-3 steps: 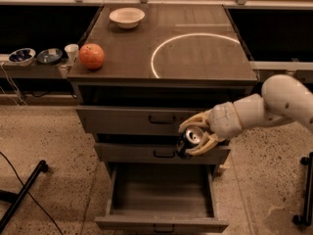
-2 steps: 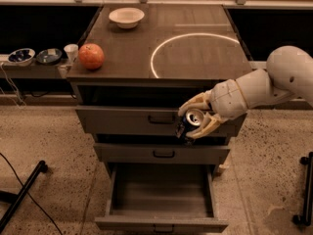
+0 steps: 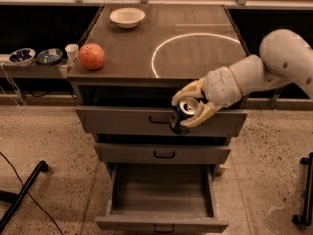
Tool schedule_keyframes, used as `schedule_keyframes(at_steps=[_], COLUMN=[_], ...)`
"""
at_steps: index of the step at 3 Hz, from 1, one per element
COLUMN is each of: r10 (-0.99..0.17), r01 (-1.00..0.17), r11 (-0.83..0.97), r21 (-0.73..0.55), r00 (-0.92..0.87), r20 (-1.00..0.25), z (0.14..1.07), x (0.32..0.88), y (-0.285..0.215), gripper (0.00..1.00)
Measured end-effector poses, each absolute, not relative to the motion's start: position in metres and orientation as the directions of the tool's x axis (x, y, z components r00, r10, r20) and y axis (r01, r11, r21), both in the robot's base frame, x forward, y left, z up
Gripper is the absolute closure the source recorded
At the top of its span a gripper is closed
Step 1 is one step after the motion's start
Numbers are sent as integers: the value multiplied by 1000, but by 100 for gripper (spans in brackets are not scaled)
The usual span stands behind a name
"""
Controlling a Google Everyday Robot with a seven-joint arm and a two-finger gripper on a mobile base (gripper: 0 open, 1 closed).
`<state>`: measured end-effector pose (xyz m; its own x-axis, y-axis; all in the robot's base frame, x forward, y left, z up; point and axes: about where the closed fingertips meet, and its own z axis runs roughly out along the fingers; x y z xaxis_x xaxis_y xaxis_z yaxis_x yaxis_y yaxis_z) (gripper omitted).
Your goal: Pick pepsi can from bottom drawer and place on counter
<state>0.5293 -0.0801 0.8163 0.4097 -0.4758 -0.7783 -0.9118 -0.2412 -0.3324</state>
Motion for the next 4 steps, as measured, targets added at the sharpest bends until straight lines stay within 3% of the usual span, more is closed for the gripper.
schedule_keyframes(at_steps=[2, 4], r10=[-513, -592], r01=[-904, -935], r11=[-241, 60], r21=[-354, -350], r00=[428, 249], r20=[-744, -766], z=[889, 936], x=[582, 640], y=[-51, -56], gripper=[100, 100])
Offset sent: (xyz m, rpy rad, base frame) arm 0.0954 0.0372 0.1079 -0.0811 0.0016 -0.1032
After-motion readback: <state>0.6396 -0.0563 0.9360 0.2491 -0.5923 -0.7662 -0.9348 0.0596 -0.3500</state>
